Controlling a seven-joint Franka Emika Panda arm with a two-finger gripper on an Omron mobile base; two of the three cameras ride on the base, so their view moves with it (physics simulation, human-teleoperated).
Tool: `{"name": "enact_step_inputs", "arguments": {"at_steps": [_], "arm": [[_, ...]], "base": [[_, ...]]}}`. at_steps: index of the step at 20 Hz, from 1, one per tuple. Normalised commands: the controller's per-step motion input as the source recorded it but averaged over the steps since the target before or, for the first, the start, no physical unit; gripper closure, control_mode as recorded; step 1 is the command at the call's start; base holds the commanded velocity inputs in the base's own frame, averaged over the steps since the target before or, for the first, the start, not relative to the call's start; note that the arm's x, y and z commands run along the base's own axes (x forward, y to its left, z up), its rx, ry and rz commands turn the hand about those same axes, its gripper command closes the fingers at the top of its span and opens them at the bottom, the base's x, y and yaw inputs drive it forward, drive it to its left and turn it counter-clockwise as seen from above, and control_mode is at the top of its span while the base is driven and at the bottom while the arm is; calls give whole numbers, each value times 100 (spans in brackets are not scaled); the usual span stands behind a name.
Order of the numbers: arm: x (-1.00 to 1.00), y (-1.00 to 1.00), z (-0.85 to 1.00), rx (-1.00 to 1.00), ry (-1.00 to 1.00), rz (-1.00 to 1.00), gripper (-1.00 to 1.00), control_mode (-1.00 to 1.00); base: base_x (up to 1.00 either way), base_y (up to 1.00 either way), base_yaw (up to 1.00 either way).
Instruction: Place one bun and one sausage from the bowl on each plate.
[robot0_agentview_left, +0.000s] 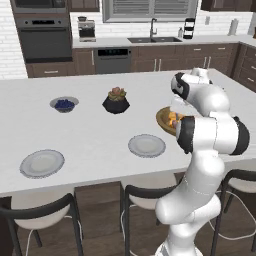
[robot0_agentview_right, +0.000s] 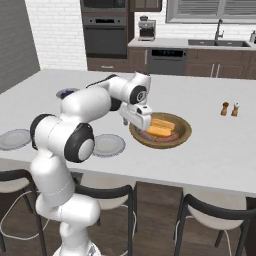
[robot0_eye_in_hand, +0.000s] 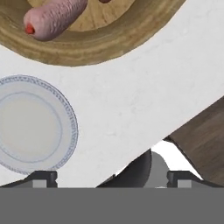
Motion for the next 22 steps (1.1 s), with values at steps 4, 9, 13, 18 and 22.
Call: {"name": "enact_step_inputs", "arguments": {"at_steps": [4, 9, 13, 18, 22], "arm": [[45, -2, -32, 0, 1, 0, -100, -100], [51, -7, -32, 4, 0, 0, -100, -100], [56, -15, -17, 6, 0, 0, -100, -100], [54, -20, -6, 5, 0, 0, -100, -100], [46, -5, -46, 0, 0, 0, -100, -100]], "base": [[0, 0, 0], [0, 0, 0], [0, 0, 0], [0, 0, 0], [0, 0, 0]]}}
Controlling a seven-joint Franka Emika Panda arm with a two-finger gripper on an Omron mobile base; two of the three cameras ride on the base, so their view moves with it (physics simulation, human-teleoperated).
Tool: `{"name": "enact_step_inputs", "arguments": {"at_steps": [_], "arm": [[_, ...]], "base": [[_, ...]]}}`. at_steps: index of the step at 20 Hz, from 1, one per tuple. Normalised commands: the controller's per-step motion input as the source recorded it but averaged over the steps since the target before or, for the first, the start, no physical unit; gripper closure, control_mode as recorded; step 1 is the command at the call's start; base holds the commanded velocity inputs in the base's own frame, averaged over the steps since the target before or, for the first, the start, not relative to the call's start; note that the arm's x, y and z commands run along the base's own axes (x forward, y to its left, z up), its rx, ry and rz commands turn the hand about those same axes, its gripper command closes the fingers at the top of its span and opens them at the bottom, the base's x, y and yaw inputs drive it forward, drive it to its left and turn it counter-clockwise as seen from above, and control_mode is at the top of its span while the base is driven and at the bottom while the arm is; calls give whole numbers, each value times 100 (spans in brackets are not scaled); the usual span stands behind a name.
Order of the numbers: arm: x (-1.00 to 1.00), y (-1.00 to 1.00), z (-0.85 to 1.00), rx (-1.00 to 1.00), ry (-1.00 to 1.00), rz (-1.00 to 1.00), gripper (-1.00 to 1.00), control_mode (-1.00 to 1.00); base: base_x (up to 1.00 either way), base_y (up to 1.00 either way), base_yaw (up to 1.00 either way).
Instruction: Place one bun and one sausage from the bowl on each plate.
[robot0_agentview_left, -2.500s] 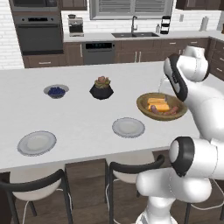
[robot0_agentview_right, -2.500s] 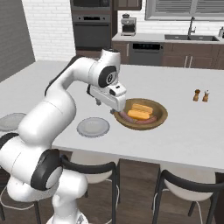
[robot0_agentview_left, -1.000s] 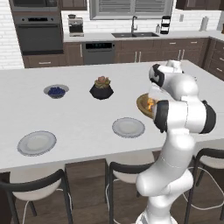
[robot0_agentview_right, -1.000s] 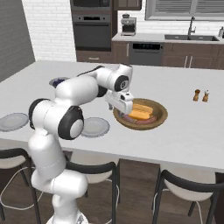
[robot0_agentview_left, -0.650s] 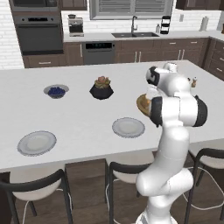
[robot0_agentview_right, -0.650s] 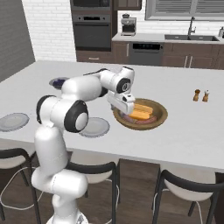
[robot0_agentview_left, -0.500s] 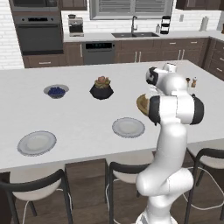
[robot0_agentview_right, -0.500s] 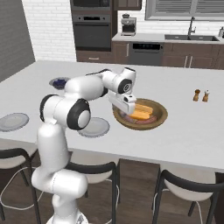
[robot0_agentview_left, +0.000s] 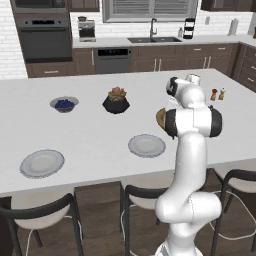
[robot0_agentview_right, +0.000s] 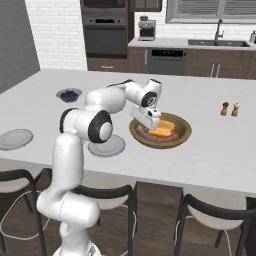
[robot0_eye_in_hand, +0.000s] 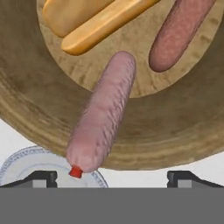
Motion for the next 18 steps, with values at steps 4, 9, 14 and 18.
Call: {"name": "enact_step_inputs", "arguments": {"at_steps": [4, 9, 14, 18], "arm": [[36, 0, -54, 0, 1, 0, -100, -100], [20, 0, -31, 0, 1, 0, -100, -100], [0, 0, -1, 0, 0, 0, -100, -100], [0, 0, 0, 0, 0, 0, 100, -100]], "base": [[0, 0, 0], [0, 0, 0], [0, 0, 0], [0, 0, 0]]}}
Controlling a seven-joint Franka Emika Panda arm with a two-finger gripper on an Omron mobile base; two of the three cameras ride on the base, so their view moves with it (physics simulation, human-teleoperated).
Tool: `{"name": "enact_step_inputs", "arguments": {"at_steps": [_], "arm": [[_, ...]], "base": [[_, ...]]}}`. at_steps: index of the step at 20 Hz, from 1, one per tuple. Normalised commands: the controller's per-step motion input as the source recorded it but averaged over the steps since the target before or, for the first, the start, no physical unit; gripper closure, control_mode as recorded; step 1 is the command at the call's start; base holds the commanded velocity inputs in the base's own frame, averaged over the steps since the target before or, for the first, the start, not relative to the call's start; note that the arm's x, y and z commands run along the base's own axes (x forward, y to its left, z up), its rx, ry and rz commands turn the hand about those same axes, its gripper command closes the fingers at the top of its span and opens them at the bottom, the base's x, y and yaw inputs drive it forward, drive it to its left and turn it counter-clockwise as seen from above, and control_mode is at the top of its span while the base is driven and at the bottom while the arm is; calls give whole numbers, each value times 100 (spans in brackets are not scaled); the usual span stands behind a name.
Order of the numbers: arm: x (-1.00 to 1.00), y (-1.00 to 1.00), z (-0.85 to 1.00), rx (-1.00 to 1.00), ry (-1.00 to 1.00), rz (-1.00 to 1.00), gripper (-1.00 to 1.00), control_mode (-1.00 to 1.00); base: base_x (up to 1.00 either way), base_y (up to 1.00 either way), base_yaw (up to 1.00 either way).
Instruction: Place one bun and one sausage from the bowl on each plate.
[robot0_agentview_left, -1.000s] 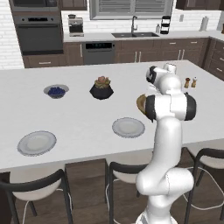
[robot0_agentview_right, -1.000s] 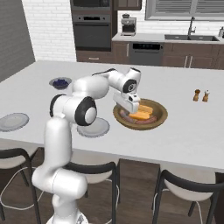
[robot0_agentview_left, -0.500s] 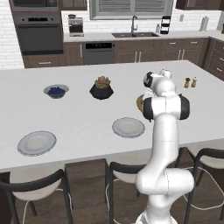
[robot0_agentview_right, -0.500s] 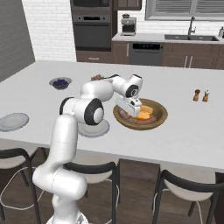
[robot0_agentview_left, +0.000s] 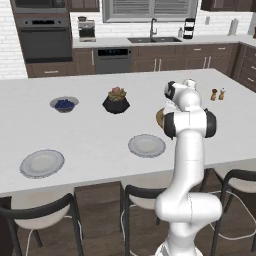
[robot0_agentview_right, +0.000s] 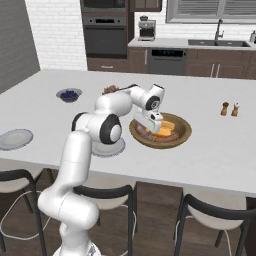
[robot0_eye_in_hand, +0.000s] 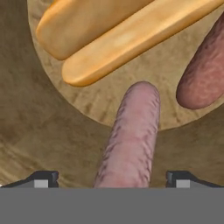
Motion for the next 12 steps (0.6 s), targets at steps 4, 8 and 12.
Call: {"name": "enact_step_inputs", "arguments": {"at_steps": [4, 8, 12], "arm": [[0, 0, 0, 0, 0, 0, 100, -100], [0, 0, 0, 0, 0, 0, 100, -100], [-3, 0, 0, 0, 0, 0, 100, -100]], "base": [[0, 0, 0], [0, 0, 0], [0, 0, 0]]}}
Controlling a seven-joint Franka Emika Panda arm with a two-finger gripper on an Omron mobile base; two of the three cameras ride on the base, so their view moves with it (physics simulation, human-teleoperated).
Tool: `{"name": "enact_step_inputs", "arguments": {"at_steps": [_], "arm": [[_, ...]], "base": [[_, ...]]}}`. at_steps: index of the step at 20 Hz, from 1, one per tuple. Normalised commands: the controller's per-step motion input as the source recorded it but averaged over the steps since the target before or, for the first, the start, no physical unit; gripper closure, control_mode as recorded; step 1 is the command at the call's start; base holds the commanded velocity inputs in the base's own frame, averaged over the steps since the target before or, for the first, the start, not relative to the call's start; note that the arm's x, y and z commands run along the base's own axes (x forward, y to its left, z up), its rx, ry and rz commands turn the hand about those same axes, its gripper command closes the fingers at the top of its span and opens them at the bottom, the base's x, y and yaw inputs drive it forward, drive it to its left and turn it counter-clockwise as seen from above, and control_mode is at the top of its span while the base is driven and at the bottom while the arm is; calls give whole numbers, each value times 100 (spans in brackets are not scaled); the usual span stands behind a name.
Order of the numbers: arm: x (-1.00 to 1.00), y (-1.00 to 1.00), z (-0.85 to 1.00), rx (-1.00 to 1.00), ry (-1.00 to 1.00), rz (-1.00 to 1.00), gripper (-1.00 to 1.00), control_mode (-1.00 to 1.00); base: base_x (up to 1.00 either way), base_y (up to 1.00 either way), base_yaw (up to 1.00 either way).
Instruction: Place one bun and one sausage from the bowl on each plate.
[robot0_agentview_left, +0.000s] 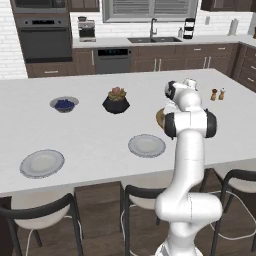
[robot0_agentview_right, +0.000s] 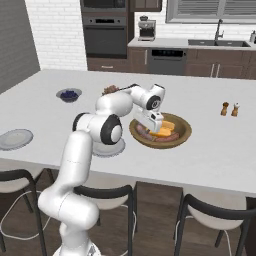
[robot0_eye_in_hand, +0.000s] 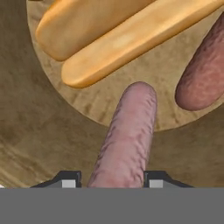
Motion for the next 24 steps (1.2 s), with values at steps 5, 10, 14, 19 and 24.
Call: {"name": "enact_step_inputs", "arguments": {"at_steps": [5, 10, 14, 19, 24], "arm": [[-74, 19, 43, 0, -4, 5, 100, -100], [-100, 74, 44, -11, -36, 26, 100, -100], [-92, 85, 36, -12, -54, 35, 100, -100], [-56, 64, 1, -5, -37, 32, 100, -100], [2, 36, -8, 0, -1, 13, 100, -100]], "base": [[0, 0, 0], [0, 0, 0], [0, 0, 0], [0, 0, 0], [0, 0, 0]]}}
